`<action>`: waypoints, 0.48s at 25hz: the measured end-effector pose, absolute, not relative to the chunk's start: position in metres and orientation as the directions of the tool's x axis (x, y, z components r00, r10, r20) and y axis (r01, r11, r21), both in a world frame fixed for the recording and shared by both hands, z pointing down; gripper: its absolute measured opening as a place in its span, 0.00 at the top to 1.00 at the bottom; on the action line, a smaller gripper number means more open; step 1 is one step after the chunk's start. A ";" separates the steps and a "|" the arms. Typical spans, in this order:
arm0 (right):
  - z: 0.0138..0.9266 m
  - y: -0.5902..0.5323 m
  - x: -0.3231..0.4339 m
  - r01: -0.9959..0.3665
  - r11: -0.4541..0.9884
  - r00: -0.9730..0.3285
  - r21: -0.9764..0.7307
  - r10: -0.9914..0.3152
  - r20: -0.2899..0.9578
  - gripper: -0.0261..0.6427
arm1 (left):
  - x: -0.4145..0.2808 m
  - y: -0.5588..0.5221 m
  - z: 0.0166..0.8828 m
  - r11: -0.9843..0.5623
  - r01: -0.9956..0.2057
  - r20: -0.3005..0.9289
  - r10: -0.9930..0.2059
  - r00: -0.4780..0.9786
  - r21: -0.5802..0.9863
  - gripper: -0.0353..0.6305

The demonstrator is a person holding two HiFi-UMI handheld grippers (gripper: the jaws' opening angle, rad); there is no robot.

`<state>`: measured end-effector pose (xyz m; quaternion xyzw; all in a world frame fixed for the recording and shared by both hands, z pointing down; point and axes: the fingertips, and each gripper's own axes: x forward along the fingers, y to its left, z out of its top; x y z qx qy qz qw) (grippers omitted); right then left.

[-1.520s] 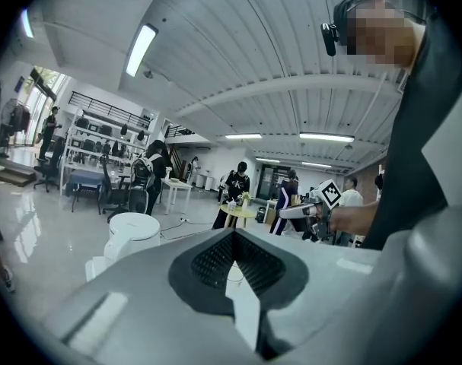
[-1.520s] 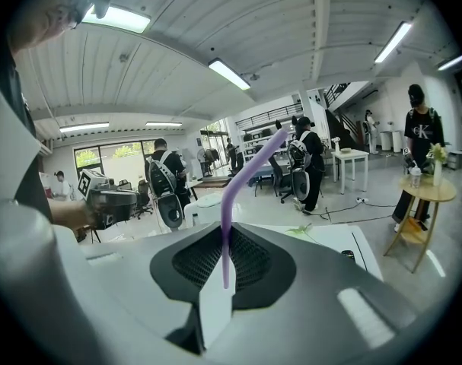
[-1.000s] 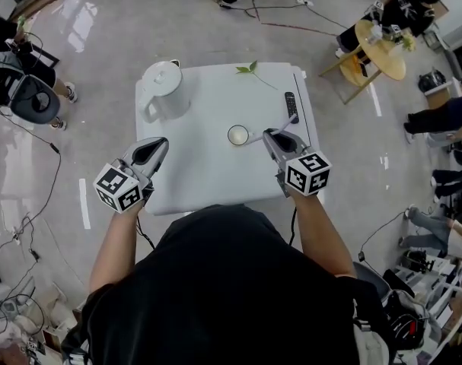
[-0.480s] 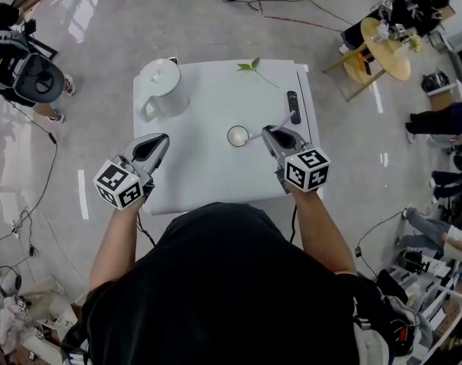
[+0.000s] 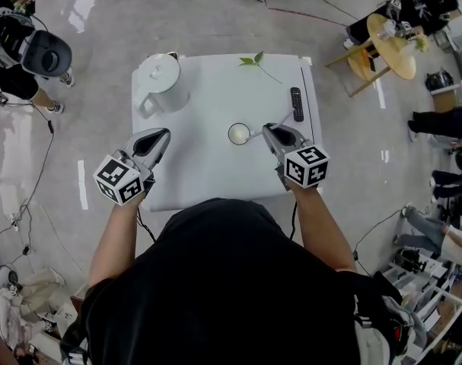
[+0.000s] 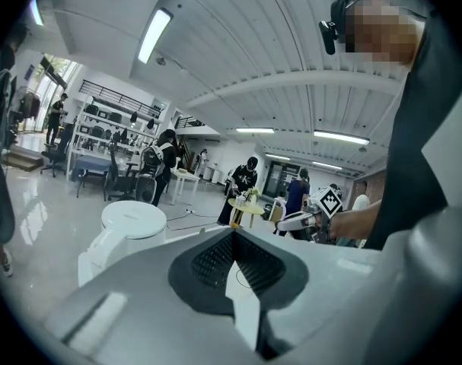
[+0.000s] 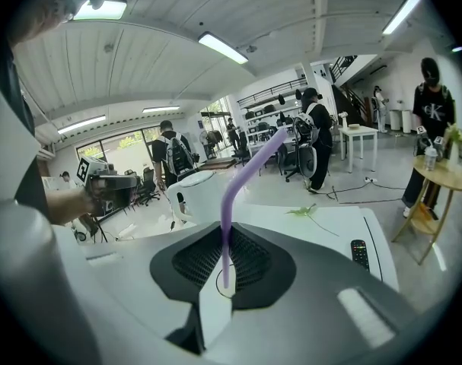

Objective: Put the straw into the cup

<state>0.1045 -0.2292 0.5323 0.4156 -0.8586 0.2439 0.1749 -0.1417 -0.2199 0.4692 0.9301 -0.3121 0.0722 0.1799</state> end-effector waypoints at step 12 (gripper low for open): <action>0.564 -0.235 0.104 -0.794 0.530 -0.598 -0.297 -0.594 0.539 0.87 | -0.145 -0.222 0.479 -0.718 -0.628 0.269 -0.568 0.778 0.301 0.95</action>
